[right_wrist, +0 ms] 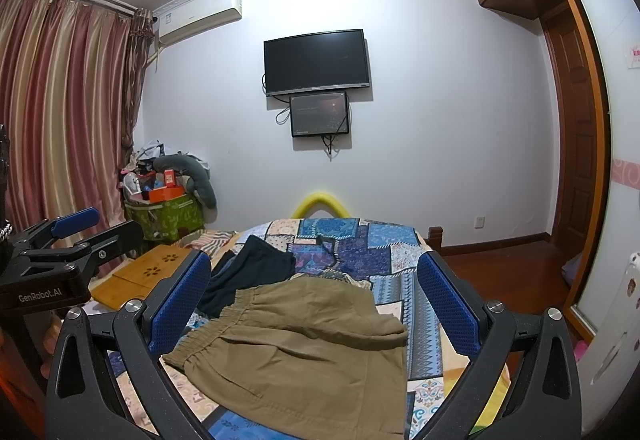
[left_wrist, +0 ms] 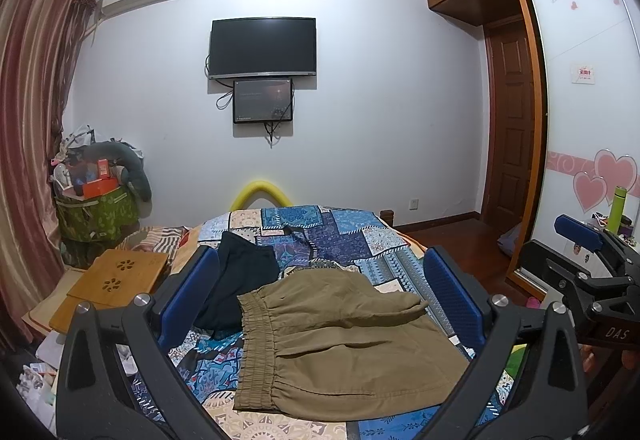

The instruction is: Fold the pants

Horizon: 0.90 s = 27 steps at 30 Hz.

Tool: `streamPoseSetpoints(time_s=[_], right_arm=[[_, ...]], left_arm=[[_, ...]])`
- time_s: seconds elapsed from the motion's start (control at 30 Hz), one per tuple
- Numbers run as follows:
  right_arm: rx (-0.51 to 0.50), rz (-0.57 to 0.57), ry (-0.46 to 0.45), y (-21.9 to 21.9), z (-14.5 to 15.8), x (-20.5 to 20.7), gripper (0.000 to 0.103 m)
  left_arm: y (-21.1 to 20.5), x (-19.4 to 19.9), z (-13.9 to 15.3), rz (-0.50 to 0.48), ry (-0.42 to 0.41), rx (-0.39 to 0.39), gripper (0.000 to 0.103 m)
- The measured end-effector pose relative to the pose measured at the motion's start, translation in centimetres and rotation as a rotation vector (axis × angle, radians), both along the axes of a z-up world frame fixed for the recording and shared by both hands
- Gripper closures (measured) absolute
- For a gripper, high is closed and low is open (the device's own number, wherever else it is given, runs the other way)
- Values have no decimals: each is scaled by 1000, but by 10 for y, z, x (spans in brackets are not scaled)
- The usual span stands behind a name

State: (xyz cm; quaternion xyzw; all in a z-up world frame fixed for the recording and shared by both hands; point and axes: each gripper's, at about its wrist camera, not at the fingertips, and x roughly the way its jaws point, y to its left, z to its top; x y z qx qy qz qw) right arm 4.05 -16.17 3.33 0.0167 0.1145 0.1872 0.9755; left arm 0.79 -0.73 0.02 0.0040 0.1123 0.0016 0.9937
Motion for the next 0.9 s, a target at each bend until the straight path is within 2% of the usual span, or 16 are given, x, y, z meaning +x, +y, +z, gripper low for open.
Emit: streamPoseSetpoints(time_s=[0.63, 0.9], right_arm=[[-3, -1, 7, -1, 2, 4, 1], [-4, -4, 44, -2, -8, 21, 1]], left_arm=[[-1, 3, 0, -4, 9, 1, 0], [3, 28, -9, -13, 55, -6, 0]])
